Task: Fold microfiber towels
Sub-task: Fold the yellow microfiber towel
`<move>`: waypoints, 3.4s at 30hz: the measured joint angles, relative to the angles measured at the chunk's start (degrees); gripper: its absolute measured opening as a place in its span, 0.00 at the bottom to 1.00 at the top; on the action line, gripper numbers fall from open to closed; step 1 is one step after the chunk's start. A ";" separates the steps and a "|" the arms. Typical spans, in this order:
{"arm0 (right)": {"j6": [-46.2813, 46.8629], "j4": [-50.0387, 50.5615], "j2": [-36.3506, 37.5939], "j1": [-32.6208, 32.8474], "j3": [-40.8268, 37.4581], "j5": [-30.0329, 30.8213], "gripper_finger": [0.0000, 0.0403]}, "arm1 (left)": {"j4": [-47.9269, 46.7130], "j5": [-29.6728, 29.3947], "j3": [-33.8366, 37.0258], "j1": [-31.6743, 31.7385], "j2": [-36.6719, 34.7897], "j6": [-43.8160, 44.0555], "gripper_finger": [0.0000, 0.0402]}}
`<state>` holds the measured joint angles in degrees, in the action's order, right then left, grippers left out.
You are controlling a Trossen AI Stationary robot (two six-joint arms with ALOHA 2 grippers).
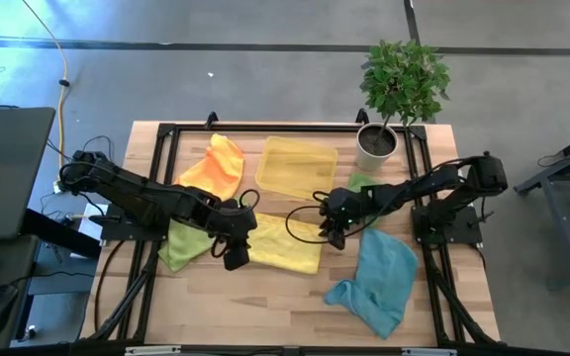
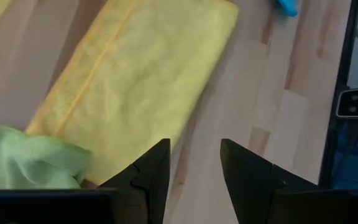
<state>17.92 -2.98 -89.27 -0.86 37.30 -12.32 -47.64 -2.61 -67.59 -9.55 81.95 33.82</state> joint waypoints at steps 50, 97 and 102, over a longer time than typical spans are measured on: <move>10.81 -13.83 -6.75 12.04 0.04 -5.65 0.32 | -0.17 0.06 0.00 2.45 0.00 -3.41 0.33; 28.47 -19.53 -12.04 15.91 0.13 2.89 0.15 | -0.13 -0.02 0.00 2.45 0.00 -1.24 0.33; 32.67 -18.92 -11.75 15.91 0.13 1.83 0.02 | -0.11 -0.17 0.00 2.45 0.00 -1.24 0.33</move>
<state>50.58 -21.91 -101.02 15.05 37.43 -10.49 -47.75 -2.79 -67.59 -7.09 81.95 32.58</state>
